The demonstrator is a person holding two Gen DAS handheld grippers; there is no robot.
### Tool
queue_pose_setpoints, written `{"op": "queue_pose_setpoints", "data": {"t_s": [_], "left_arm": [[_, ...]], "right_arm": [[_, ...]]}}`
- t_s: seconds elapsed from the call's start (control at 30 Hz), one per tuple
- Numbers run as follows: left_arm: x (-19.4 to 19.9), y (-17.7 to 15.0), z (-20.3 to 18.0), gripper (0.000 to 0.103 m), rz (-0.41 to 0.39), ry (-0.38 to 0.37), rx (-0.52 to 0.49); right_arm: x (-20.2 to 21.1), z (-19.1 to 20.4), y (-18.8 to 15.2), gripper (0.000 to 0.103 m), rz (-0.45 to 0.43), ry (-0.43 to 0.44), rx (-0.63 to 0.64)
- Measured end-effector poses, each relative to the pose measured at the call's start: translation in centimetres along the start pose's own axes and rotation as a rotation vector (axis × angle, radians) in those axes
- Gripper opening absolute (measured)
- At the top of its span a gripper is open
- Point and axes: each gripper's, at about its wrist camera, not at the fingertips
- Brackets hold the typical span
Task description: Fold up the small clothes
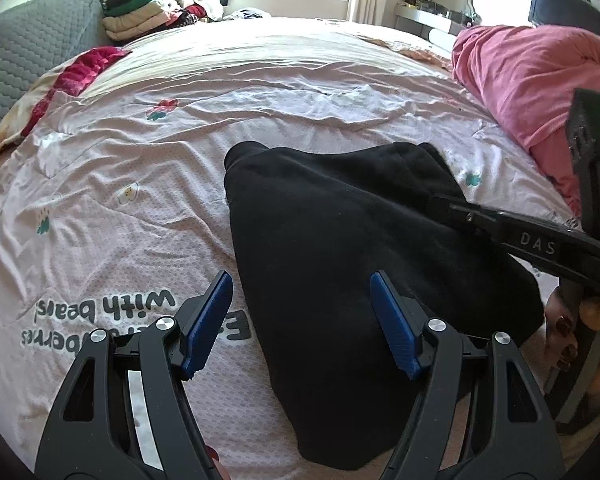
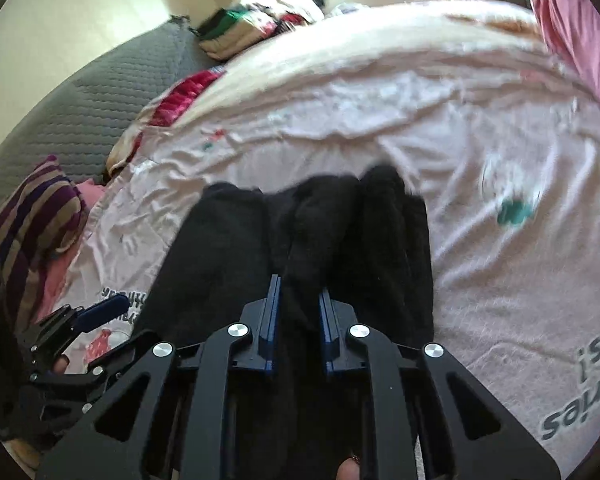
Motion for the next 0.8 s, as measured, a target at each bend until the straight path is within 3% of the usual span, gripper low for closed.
{"op": "queue_pose_setpoints", "data": {"t_s": [0.17,0.27,0.37,0.5,0.63,0.7,0.77,0.8], "left_arm": [[0.8,0.2,-0.1,0.063,-0.011,-0.046,0.025],[0.6,0.0,-0.4,0.064,0.002,-0.062,0.023],[0.1,-0.5,-0.7,0.07,0.026,-0.087,0.024],[-0.6,-1.3,-0.9,0.071,0.048,-0.095,0.016],[-0.8,-1.7,-0.8,0.071,0.053,-0.092,0.02],[-0.7,-1.9,-0.7,0.071,0.054,-0.088,0.02],[-0.5,-2.0,-0.6,0.071,0.051,-0.08,0.016],[-0.5,-2.1,-0.6,0.071,0.051,-0.078,0.015]], "right_arm": [[2.3,1.2,0.4,0.014,-0.063,-0.084,0.121],[2.2,0.2,-0.1,0.014,-0.044,-0.141,0.127],[1.3,-1.6,-0.7,0.014,-0.01,-0.188,0.099],[-0.2,-3.4,-1.5,0.015,0.025,-0.183,0.052],[-0.7,-2.8,-2.0,0.018,0.029,-0.217,0.09],[-0.2,-2.8,-2.0,0.024,0.024,-0.202,0.071],[0.1,-2.9,-2.2,0.046,0.031,-0.208,0.057],[0.4,-2.9,-2.5,0.049,0.027,-0.222,0.056]]}}
Point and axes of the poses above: each gripper's, at about its wrist camera, not at the fingertips, and x roughly against the way its jaws point, z to its left, y to its top, and after that the axes turned 5 degrees about y, right-handed
